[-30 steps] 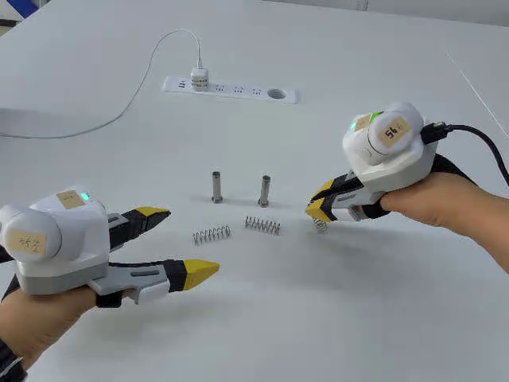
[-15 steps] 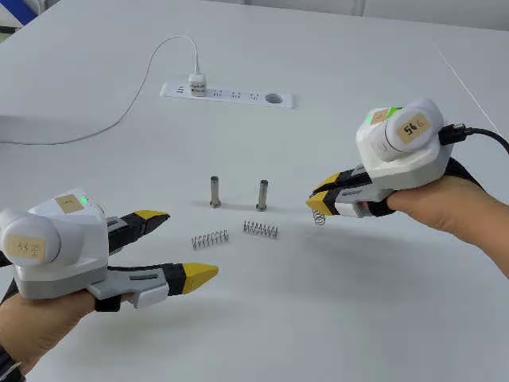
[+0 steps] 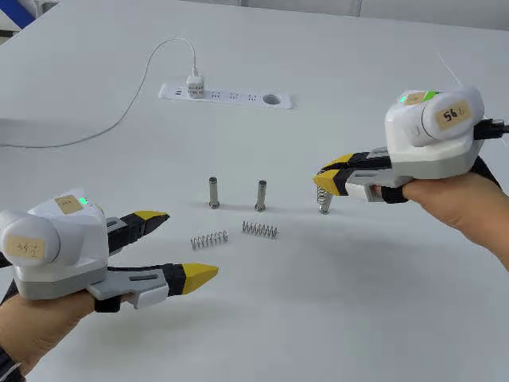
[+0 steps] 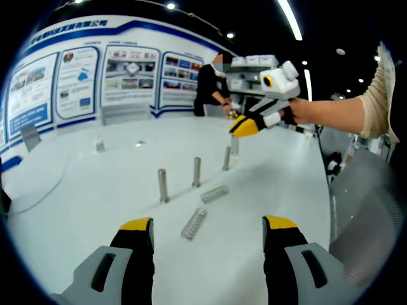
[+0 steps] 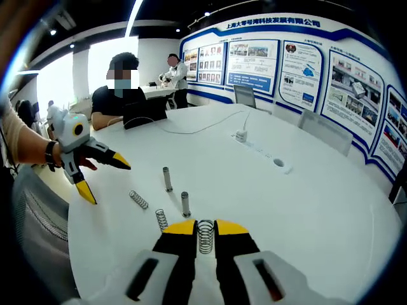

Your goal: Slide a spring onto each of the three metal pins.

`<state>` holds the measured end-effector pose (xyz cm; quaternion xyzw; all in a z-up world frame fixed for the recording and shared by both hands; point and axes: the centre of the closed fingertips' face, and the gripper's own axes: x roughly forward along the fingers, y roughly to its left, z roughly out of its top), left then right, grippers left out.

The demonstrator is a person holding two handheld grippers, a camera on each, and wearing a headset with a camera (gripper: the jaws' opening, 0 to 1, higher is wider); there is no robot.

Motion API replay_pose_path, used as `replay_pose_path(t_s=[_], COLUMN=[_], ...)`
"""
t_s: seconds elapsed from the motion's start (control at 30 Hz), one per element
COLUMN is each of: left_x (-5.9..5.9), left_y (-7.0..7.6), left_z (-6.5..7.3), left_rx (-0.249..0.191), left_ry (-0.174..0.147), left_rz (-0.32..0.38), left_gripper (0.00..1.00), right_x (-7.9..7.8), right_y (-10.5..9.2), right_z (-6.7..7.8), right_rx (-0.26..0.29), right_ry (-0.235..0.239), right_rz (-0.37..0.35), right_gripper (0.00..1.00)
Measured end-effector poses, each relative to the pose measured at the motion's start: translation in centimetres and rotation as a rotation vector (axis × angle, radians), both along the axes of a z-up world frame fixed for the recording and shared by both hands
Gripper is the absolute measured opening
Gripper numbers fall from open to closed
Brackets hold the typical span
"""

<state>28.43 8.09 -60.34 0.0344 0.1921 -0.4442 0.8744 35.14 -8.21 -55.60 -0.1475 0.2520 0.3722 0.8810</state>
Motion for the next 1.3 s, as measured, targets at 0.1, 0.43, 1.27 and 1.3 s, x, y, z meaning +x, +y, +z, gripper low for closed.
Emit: replay_pose_path(t_s=[0.1,0.43,1.27,1.3], left_x=[0.0,0.1,0.0,0.0], left_y=[0.0,0.0,0.1,0.1], left_z=[0.0,-0.1,-0.4,-0.4], left_rx=[-0.001,-0.001,0.006,0.005], left_ry=[-0.001,0.002,0.012,0.013], left_rz=[0.001,0.001,0.001,0.001], left_gripper=[0.71,0.71,0.7,0.7], right_x=[0.2,1.3,2.4,2.4], right_y=[-0.3,-1.1,-2.5,-2.5], right_z=[0.4,1.5,0.8,0.8], right_rx=[0.009,0.044,0.104,0.105], right_ry=[-0.02,-0.075,-0.088,-0.087], right_rz=[-0.013,-0.067,-0.155,-0.155], right_gripper=[0.12,0.12,0.12,0.11])
